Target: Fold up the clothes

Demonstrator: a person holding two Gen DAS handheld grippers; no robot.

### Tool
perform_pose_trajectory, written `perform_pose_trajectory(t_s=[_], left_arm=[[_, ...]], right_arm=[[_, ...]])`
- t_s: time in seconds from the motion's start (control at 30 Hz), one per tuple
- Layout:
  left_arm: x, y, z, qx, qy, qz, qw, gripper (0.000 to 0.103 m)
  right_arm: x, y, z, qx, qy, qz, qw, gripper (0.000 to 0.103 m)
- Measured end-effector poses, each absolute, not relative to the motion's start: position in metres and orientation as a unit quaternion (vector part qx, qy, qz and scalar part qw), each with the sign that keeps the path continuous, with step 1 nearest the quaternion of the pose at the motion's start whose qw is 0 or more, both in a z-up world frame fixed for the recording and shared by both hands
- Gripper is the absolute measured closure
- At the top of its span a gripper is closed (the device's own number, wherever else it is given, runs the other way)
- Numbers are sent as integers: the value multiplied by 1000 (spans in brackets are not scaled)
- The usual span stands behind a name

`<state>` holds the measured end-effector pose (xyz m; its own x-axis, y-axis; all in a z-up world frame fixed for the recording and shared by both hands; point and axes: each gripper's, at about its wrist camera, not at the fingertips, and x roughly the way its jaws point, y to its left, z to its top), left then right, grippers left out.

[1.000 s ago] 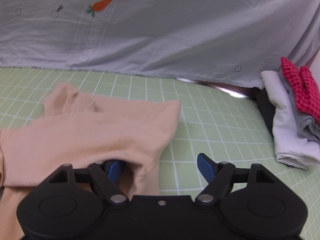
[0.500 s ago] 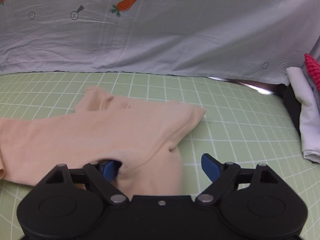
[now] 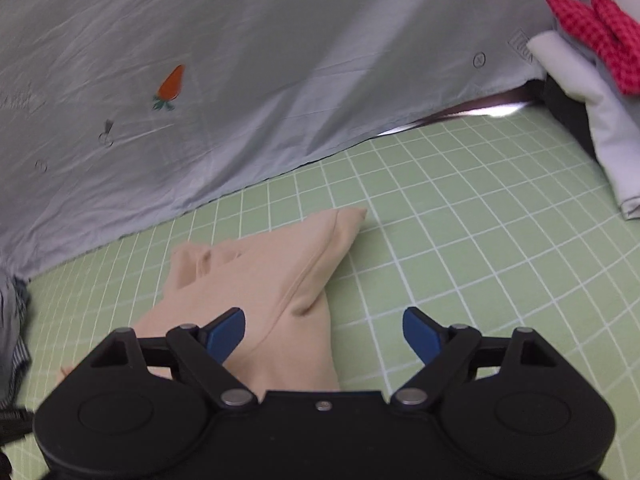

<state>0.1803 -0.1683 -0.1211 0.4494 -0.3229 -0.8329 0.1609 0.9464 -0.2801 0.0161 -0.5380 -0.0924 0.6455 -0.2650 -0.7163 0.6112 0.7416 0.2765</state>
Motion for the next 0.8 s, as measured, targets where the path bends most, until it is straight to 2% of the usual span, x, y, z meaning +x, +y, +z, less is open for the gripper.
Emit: perform_pose_trajectory(t_s=[0.1,0.13,0.17,0.2,0.23,0.27,0.3,0.37,0.5,0.57,0.63,0.67,0.8], left_arm=[[181,-170,-124,-76,509,-141,846,96],[181,-171,-125,-75,510,-140,845,96],[181,-171,-125,-73,511,-139,845,96],[181,-172,-125,-73,510,-138,846,96],[181,-173,-126,-71,509,-137,847,96],[181,-174,-125,-68,508,-136,848,97],[180,-176,-124,-62,508,-136,848,97],[179,-179,-123,-55,506,-136,850,97],[179,-177,-123,-67,506,-133,849,97],[180,-175,-124,-84,510,-131,846,97],[181,-171,-124,-113,519,-131,837,97],[180,-168,-123,-134,521,-132,833,98],[168,-167,-106,-167,507,-162,830,99]], right_arm=[[35,-565,-111,321,326,-233,858,28],[41,-574,-119,346,325,-229,850,35],[48,-583,-126,370,324,-225,841,48],[54,-592,-134,395,323,-221,831,54],[60,-597,-138,397,325,-216,831,67],[66,-601,-142,397,327,-212,831,92],[72,-605,-146,397,330,-208,831,95],[84,-613,-154,397,334,-199,832,95],[103,-611,-154,330,345,-183,860,94],[108,-611,-154,318,354,-191,858,87],[109,-612,-146,301,363,-207,857,65],[103,-609,-141,290,361,-215,860,62],[62,-592,-120,265,349,-249,864,63]])
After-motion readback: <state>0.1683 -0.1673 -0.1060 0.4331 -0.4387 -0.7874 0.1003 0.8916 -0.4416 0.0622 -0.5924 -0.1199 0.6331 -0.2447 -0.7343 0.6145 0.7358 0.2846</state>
